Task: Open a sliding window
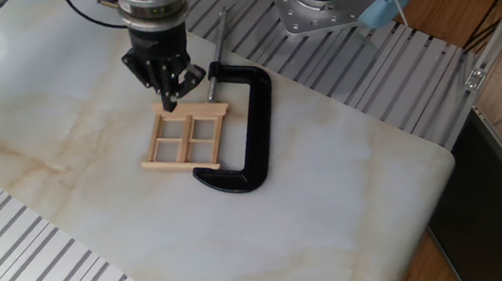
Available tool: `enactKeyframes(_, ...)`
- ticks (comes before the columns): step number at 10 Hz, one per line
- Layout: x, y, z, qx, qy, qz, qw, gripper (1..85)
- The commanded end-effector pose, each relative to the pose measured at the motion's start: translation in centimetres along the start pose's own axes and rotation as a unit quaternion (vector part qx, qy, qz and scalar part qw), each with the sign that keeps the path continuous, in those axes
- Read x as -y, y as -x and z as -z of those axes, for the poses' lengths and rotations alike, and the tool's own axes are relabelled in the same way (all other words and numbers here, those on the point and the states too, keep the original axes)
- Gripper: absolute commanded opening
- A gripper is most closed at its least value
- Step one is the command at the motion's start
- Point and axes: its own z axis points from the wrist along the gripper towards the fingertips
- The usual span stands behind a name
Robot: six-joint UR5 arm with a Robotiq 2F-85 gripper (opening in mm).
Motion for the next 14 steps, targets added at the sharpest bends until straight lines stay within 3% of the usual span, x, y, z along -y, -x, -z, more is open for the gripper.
enactKeyframes(1,-0.1,-2.8,-0.3,-0.032,0.004,-0.017,0.9993,0.7)
enactKeyframes(3,-0.3,-3.1,-0.4,-0.038,0.005,-0.017,0.9991,0.7)
enactKeyframes(8,-1.1,-0.3,-0.6,-0.001,0.019,0.007,0.9998,0.7)
enactKeyframes(10,-1.3,-0.8,-0.6,-0.01,0.023,0.001,0.9997,0.7)
enactKeyframes(12,-0.7,-0.7,-0.6,-0.007,0.011,-0.016,0.9998,0.7)
enactKeyframes(14,-2.0,-0.9,-0.6,-0.012,0.036,-0.01,0.9992,0.7)
